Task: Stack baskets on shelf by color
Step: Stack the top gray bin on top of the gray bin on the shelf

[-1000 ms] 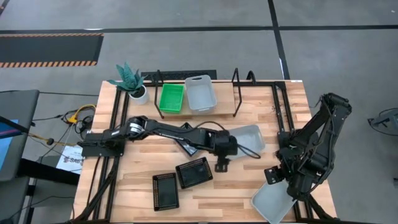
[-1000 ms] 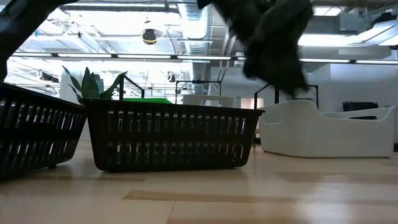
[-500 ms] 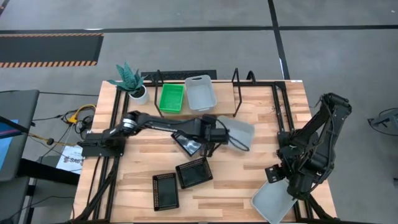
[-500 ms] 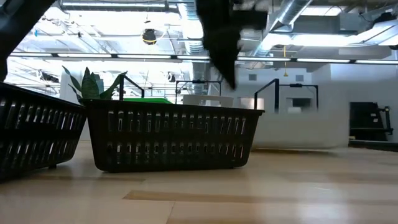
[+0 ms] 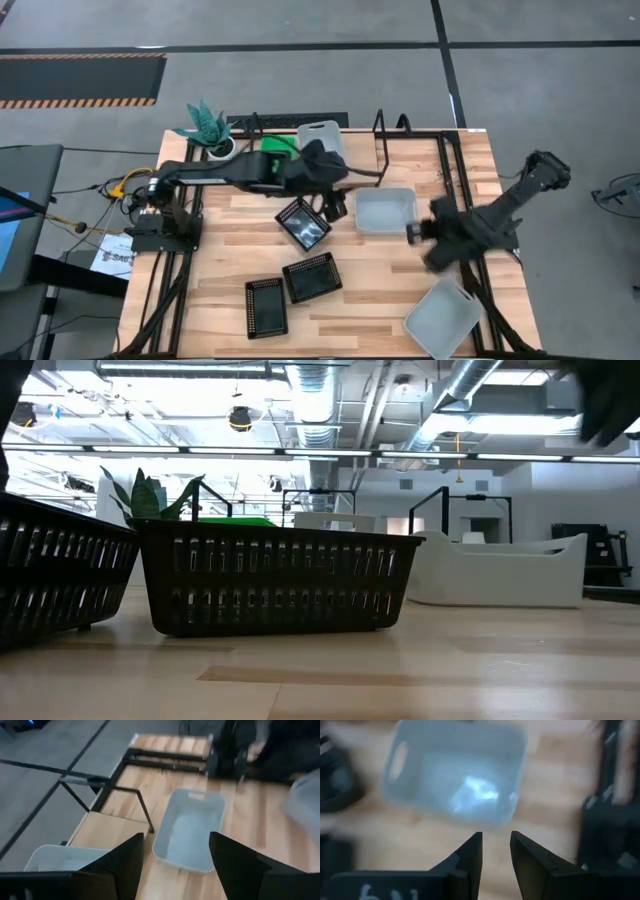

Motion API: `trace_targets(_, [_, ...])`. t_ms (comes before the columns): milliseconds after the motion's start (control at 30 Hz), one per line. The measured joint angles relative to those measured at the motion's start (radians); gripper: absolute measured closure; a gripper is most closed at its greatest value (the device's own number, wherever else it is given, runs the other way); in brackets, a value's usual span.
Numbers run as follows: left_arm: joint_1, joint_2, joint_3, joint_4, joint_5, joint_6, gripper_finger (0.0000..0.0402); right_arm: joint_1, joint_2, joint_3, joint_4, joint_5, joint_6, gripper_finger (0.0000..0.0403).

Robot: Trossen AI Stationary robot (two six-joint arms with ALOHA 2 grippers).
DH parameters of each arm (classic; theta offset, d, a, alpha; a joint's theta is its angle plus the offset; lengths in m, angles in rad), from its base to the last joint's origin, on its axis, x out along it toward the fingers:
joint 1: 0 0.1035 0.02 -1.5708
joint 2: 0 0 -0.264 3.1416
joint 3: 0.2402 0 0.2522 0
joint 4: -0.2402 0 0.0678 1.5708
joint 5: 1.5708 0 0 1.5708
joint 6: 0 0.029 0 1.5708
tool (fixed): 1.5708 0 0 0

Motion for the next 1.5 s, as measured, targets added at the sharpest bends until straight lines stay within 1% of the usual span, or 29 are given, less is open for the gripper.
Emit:
trace_targets(167, [-0.012,-0.068,0.000,0.023,-0.011,-0.070,0.0189,-0.288,-0.003,-0.073,-0.012,-0.007,-0.238,0.0286])
trace_targets(300, [-0.036,-0.092,0.000,0.013,-0.030,-0.084,0.0189,-0.476,-0.004,-0.119,0.004,-0.006,-0.416,0.0285])
trace_targets(433, [-0.062,-0.092,-0.001,0.011,-0.050,-0.084,0.0189,-0.595,-0.004,-0.177,0.077,-0.021,-0.542,0.0285])
trace_targets(567, [-0.088,-0.092,-0.001,-0.011,-0.052,-0.098,0.0189,-0.648,0.005,-0.244,0.176,-0.056,-0.626,0.0285])
trace_targets(733, [-0.114,-0.097,-0.002,-0.014,-0.058,-0.109,0.0189,-0.653,0.005,-0.345,0.307,-0.124,-0.634,0.0285])
trace_targets(867, [-0.126,-0.106,-0.002,-0.022,-0.066,-0.110,0.0189,-0.631,0.004,-0.387,0.465,-0.219,-0.646,0.0285])
trace_targets(1033, [-0.135,-0.107,-0.002,-0.063,-0.072,-0.120,0.0189,-0.531,0.004,-0.384,0.848,-0.355,-0.713,0.0285])
trace_targets(1167, [-0.137,-0.107,-0.002,-0.118,-0.087,-0.147,0.0189,-0.440,0.004,-0.381,1.107,-0.427,-0.751,0.0285])
trace_targets(1233, [-0.137,-0.107,-0.002,-0.145,-0.109,-0.167,0.0189,-0.405,0.002,-0.357,1.127,-0.429,-0.755,0.0285])
trace_targets(1367, [-0.137,-0.107,-0.002,-0.203,-0.166,-0.233,0.0189,-0.365,-0.011,-0.282,1.102,-0.429,-0.782,0.0285])
trace_targets(1500, [-0.137,-0.108,-0.023,-0.200,-0.211,-0.311,0.0189,-0.339,-0.044,-0.191,0.998,-0.417,-0.834,0.0285])
